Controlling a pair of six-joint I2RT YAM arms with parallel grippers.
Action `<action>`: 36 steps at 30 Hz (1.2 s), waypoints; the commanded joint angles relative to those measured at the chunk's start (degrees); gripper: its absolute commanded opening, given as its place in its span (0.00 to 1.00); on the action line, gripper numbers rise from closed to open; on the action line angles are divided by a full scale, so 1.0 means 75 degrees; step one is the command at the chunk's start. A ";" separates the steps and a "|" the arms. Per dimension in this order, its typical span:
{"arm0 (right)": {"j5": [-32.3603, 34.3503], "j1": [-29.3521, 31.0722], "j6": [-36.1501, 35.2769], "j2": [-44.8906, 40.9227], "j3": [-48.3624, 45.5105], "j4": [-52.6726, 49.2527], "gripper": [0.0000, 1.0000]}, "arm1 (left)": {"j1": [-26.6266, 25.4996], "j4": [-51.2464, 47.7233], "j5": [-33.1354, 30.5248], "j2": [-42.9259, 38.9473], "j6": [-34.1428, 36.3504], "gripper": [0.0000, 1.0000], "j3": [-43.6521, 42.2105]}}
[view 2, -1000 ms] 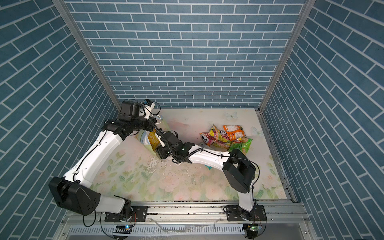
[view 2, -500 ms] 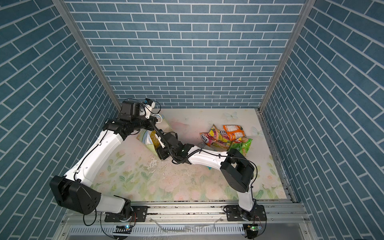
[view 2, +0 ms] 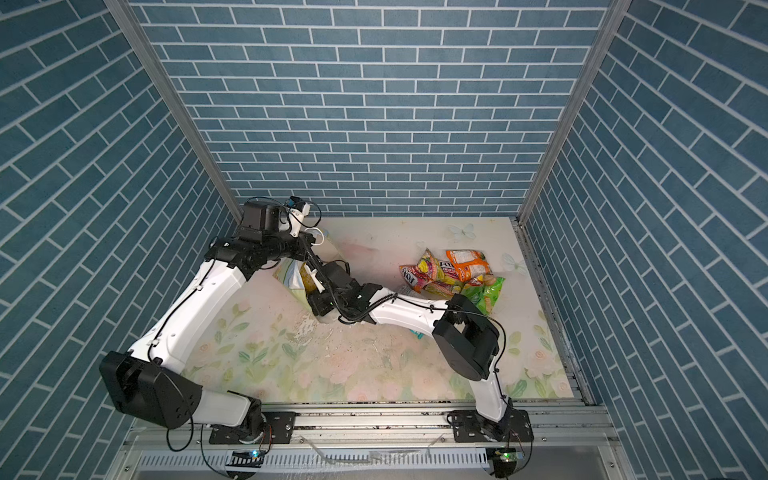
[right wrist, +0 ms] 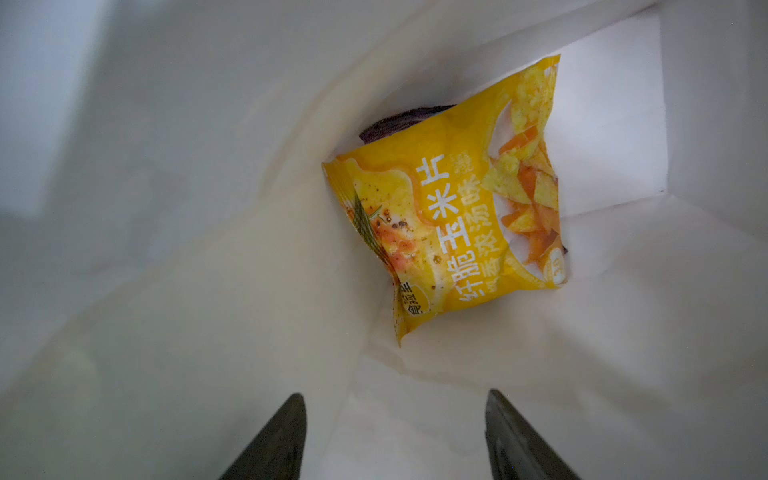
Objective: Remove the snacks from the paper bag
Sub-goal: 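Lower the right gripper into the bag toward the yellow chip packet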
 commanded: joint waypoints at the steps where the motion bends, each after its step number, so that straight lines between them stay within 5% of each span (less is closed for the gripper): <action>1: -0.0165 0.0005 0.0184 0.0253 0.0214 -0.0034 0.69 | 0.0022 0.0236 0.0231 -0.0014 -0.0048 0.00 0.0016; 27: 0.0516 -0.0109 0.0511 0.1478 0.1615 -0.0896 0.72 | 0.0022 0.0280 0.0523 -0.0040 -0.0088 0.00 0.0027; 36: 0.1796 -0.0169 0.0641 0.1925 0.2115 -0.1179 0.72 | 0.0023 0.0285 0.0570 -0.0023 -0.0085 0.00 0.0017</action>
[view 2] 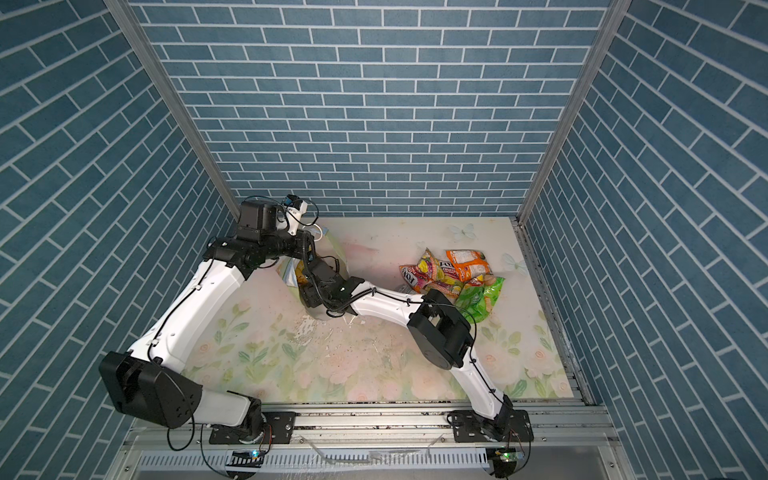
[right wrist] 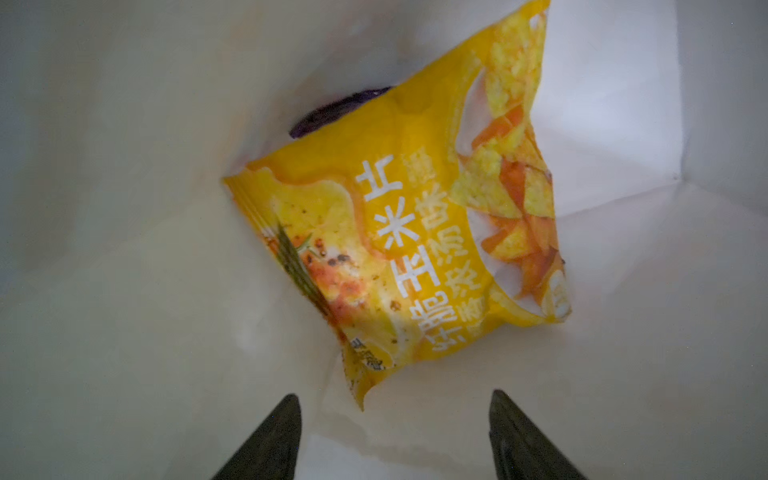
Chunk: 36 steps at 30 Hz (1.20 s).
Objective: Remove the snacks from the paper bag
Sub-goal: 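Lower the right gripper into the bag toward the yellow chip packet, then close the right gripper on the yellow chip packet's edge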
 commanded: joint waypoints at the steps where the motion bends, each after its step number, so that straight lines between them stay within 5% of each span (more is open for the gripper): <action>1: 0.0553 -0.0066 0.0101 0.0221 0.0100 -0.0118 0.73 | -0.0082 0.0142 0.0441 -0.0024 -0.0008 0.00 0.0013; 11: 0.0607 -0.0128 -0.0812 0.0397 -0.0042 0.1025 0.83 | -0.0082 0.0256 0.0778 0.0002 0.0014 0.00 -0.0031; 24: 0.0704 -0.0262 -0.0443 0.1450 0.1406 -0.0192 0.80 | -0.0082 0.0342 0.1084 0.0066 0.0003 0.00 -0.0066; 36: 0.0311 -0.0520 -0.0294 0.1385 0.1409 -0.0230 0.30 | -0.0077 0.0341 0.1001 0.0080 0.0014 0.00 -0.0079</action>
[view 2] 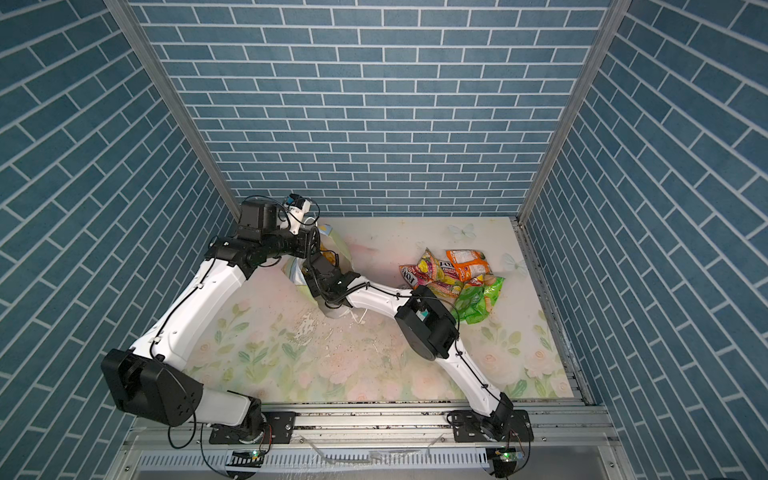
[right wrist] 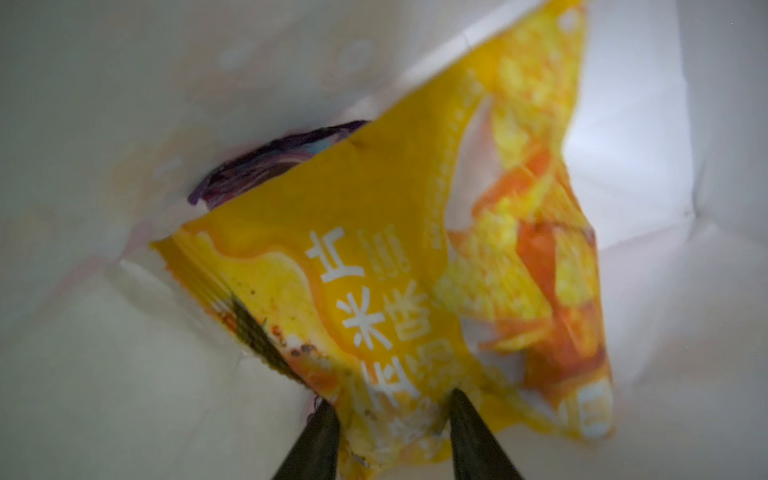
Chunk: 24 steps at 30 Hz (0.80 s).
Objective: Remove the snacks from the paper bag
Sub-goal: 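Close the right gripper on the yellow chip packet's edge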
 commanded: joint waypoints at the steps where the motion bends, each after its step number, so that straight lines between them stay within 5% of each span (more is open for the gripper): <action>1: -0.0142 -0.0148 -0.0029 0.0133 0.0155 -0.0410 0.27 | -0.0103 0.0054 0.0445 0.0018 0.0041 0.00 -0.0034; 5: -0.0084 -0.0182 -0.0067 -0.0024 0.0073 -0.0399 0.00 | -0.0103 0.0016 0.0372 0.0039 0.0041 0.00 -0.0008; 24: 0.0093 -0.0210 -0.0088 -0.1680 -0.1207 0.0199 0.00 | -0.0104 -0.0055 0.0018 0.0060 0.0029 0.00 -0.0001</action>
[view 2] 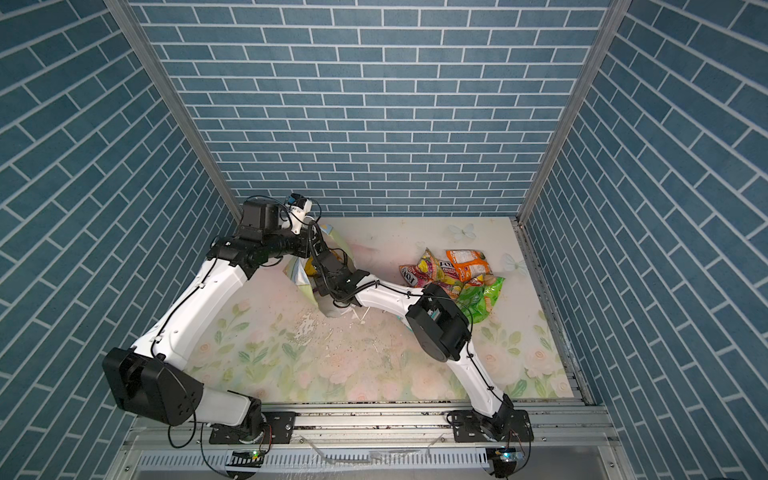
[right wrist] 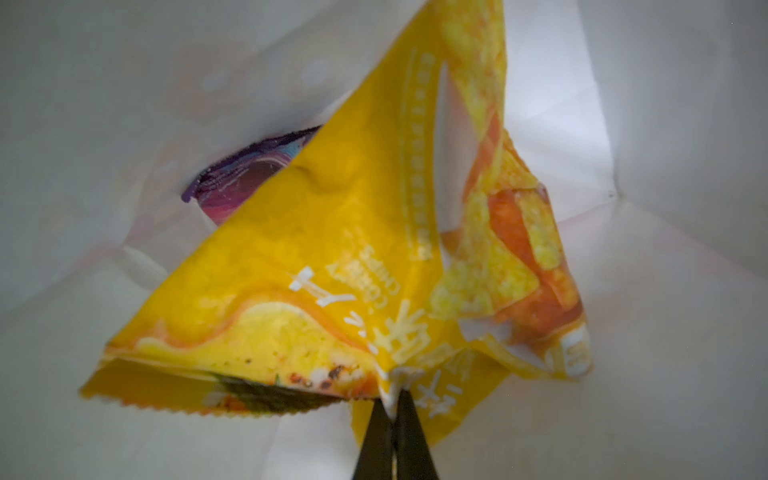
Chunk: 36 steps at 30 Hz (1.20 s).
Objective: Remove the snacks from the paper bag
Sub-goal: 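Close the right gripper on the yellow chip packet's edge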
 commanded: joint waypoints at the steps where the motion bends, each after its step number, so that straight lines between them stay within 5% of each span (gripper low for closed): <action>1: 0.0160 -0.0066 -0.0122 -0.0707 -0.0148 0.0191 0.00 | -0.0042 -0.0140 0.0073 0.0016 0.0032 0.00 0.0004; 36: 0.0266 -0.0068 0.0064 -0.1690 -0.1148 0.0638 0.00 | -0.0036 -0.0248 -0.0394 0.0086 -0.0150 0.00 0.0041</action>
